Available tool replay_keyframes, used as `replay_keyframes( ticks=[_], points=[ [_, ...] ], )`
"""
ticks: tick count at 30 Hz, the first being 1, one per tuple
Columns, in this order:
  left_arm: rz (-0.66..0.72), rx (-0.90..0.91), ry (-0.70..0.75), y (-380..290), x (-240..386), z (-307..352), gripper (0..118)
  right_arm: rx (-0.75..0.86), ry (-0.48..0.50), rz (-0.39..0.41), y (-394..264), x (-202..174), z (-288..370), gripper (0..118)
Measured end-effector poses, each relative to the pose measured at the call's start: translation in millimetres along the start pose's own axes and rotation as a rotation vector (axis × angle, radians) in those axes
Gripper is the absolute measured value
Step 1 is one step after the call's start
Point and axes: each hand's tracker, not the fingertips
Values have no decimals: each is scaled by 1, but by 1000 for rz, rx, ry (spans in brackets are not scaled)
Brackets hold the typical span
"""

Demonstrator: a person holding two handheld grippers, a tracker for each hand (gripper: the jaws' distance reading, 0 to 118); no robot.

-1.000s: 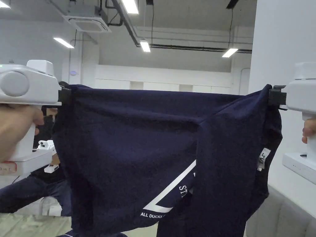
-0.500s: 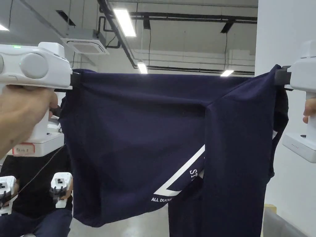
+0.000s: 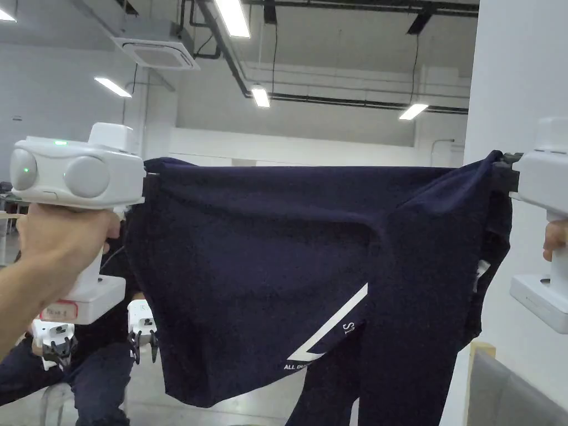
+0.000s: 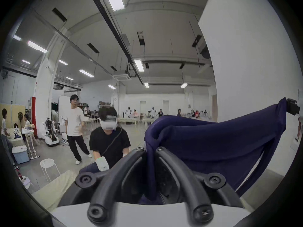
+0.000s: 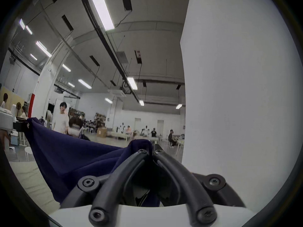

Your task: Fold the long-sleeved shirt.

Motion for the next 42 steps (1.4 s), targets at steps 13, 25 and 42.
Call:
replay_keyframes(
  ticks=[13, 25, 42],
  points=[
    [6, -368, -127, -254, 25, 116, 12, -407, 74, -46, -252, 19, 146, 1],
    [-30, -777, -322, -464, 34, 351, 12, -738, 189, 59, -449, 37, 415, 1],
    [44, -959, -206, -562, 1, 357, 111, -1070, 80, 75, -506, 31, 476, 117]
  ],
)
